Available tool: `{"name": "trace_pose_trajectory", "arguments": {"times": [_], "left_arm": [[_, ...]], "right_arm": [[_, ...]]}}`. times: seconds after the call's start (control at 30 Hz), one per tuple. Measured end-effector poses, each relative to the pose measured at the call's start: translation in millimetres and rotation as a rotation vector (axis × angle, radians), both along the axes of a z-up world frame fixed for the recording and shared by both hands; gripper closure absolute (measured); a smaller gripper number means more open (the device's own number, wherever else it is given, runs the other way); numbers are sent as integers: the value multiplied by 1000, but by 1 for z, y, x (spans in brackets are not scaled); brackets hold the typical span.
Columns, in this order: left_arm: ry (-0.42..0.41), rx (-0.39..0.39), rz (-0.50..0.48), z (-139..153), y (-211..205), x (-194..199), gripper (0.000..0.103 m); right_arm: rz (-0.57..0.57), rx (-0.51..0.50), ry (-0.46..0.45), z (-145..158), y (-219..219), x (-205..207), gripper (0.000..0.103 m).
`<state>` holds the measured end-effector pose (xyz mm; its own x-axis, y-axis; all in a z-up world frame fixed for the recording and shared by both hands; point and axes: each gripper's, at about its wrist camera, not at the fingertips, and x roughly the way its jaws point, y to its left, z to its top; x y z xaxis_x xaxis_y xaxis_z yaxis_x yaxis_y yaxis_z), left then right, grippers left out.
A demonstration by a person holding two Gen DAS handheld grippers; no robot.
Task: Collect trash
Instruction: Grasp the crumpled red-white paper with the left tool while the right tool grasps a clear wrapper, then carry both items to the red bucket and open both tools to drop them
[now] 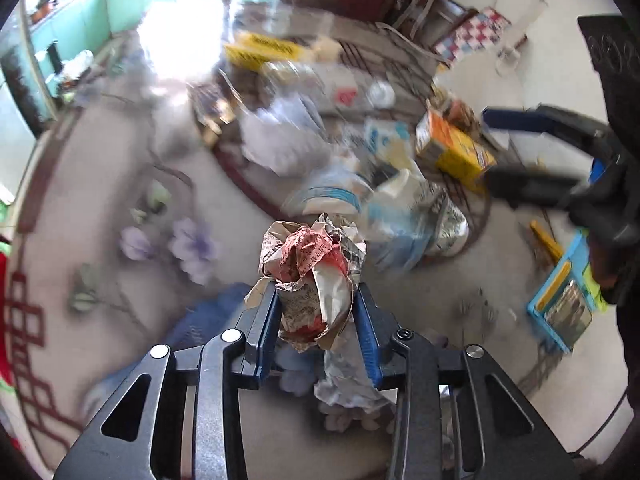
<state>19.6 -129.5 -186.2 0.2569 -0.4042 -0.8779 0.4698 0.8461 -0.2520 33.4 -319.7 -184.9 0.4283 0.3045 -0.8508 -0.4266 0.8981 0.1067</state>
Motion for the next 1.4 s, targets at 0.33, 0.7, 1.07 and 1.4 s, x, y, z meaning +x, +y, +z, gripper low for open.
{"name": "trace_pose_trajectory", "arguments": {"times": [0.33, 0.7, 1.07, 1.4], "left_arm": [[-121, 0, 181, 30, 60, 9, 68], [-158, -6, 261, 45, 123, 28, 67], [-243, 31, 310, 62, 215, 64, 67], [-219, 85, 462, 43, 318, 92, 67]], "right_arm": [[35, 66, 151, -38, 46, 14, 59], [-157, 80, 245, -66, 59, 19, 100], [-238, 180, 2, 49, 151, 18, 100], [-77, 258, 24, 50, 311, 77, 100]]}}
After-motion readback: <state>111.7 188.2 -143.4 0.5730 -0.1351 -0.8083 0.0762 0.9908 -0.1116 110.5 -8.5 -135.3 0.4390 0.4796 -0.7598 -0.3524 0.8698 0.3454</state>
